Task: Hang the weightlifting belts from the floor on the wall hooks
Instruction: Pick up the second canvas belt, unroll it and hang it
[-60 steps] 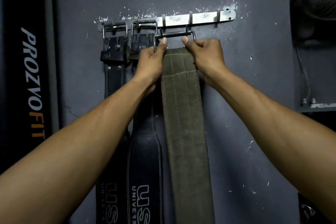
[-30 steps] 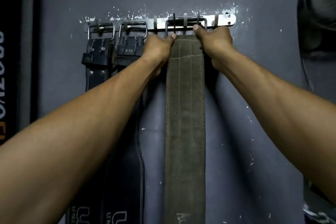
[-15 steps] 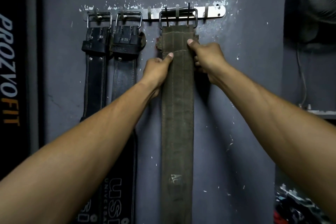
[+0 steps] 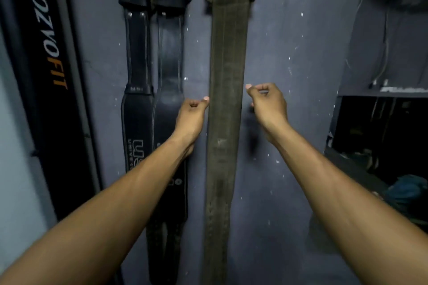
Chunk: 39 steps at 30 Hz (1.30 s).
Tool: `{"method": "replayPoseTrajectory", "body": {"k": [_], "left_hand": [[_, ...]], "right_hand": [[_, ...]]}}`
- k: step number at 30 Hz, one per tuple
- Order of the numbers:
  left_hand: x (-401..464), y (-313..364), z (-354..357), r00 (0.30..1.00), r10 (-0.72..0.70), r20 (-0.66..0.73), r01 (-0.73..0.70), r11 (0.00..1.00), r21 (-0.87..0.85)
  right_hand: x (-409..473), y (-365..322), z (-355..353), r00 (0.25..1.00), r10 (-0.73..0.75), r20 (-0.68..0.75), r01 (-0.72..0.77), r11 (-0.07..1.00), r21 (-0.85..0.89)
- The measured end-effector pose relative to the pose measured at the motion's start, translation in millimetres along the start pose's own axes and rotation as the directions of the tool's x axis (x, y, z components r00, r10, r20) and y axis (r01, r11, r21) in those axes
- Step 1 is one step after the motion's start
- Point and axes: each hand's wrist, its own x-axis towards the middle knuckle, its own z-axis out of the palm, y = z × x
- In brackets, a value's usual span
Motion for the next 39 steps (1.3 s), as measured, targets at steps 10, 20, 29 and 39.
{"method": "replayPoseTrajectory", "body": {"k": [10,20,29,39], "left_hand": [[-176,-155,-75,0.924,-0.344,0.167,0.333,0.939,0.091],[-335,-278,-95,0.721,-0.661,0.207,0.627,0.750,0.213],[-416,-343,-60,0.542,-0.816,0.201,0.791,0.576,0.205],[-448,-415,19,0.368,-0.926,0.081,0.896,0.376,0.234]], "right_hand": [[-237,140,1,0.886,0.451,0.111,-0.431,0.887,-0.168],[-408,230,-60,0.711,0.697,0.095,-0.640,0.697,-0.323],[-479,320,-112,0.580,0.810,0.088,-0.744,0.571,-0.349],[-466,427,-151,0.377,0.902,0.209,-0.699,0.425,-0.575]]}}
